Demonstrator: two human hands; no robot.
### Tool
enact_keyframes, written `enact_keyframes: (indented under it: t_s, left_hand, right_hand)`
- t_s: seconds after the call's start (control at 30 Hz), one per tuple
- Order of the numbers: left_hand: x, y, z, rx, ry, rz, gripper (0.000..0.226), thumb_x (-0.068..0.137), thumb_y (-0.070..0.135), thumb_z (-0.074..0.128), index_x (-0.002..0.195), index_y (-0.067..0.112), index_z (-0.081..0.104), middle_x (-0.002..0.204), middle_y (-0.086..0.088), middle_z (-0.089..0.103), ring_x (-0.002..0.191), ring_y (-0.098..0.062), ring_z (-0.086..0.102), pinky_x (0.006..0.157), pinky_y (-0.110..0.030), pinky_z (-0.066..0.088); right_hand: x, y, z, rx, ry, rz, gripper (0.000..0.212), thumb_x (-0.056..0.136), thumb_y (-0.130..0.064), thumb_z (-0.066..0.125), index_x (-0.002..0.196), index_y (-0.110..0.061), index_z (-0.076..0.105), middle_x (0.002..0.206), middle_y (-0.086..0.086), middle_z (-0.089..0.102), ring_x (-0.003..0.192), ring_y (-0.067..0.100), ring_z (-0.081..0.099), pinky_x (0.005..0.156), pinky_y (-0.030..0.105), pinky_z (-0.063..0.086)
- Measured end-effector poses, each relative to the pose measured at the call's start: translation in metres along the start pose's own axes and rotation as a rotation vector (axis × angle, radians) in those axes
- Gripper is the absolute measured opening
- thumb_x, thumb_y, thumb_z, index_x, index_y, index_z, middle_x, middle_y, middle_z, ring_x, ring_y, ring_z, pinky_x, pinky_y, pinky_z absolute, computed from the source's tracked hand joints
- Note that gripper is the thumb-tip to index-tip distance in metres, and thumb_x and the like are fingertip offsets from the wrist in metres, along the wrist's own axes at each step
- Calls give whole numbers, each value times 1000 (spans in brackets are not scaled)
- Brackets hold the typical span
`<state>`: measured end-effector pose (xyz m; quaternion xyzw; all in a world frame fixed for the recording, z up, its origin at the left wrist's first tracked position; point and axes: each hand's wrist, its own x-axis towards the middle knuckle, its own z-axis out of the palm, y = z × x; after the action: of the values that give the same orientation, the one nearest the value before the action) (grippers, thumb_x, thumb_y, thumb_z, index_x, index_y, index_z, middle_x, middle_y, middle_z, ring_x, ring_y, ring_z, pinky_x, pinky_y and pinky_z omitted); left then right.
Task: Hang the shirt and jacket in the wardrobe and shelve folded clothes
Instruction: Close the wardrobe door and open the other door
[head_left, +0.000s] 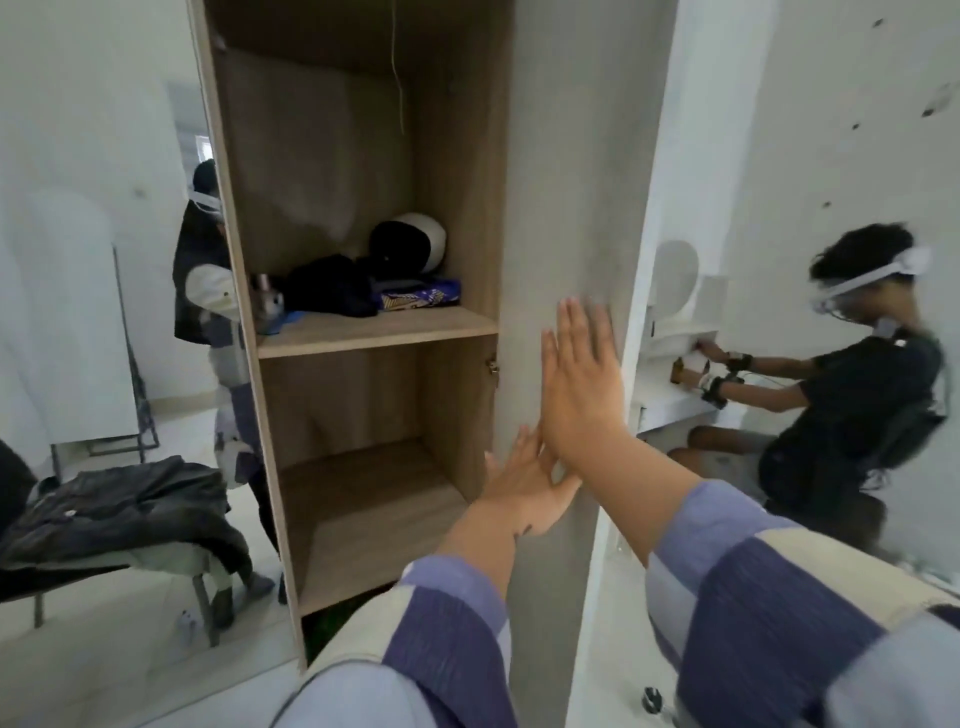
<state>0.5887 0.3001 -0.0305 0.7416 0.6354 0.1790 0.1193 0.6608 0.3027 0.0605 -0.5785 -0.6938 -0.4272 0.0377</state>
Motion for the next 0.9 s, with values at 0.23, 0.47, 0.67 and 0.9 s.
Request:
enact_keyframes:
  t_s: [0.23,0.47,0.67,0.9]
  left_hand:
    - [55,76,39,-10,-87,96,89,89,66,35,148,26,-18,157,7,-22,145,-14,-18,115,-56,-5]
    - [122,125,63,44,-118,207,93,87,55,52,150,30,-12,157,11,-19,146,-16,-12,113,-60,4]
    - [142,135,93,50,-210,207,99,86,47,58,149,29,-16,155,11,-25,146,-18,-12,114,-60,8]
    - [127,108,74,186,-183,173,94,88,37,54,150,23,-15,153,11,-30,146,-13,-13,113,-59,7]
  right_hand:
    - [-11,76,68,56,-128,122,80,96,-49,28,149,0,-7,156,22,-18,144,36,-21,111,56,-16]
    - [11,132,135,238,-265,126,75,98,-37,37,150,0,-4,157,20,-15,145,34,-17,119,50,-2]
    - [10,144,170,210,-242,58,78,98,-38,35,148,1,-11,155,19,-23,143,33,-23,120,48,0]
    - [3,140,162,244,-204,68,68,97,-28,32,151,-3,-2,155,20,-22,143,33,-23,119,49,0]
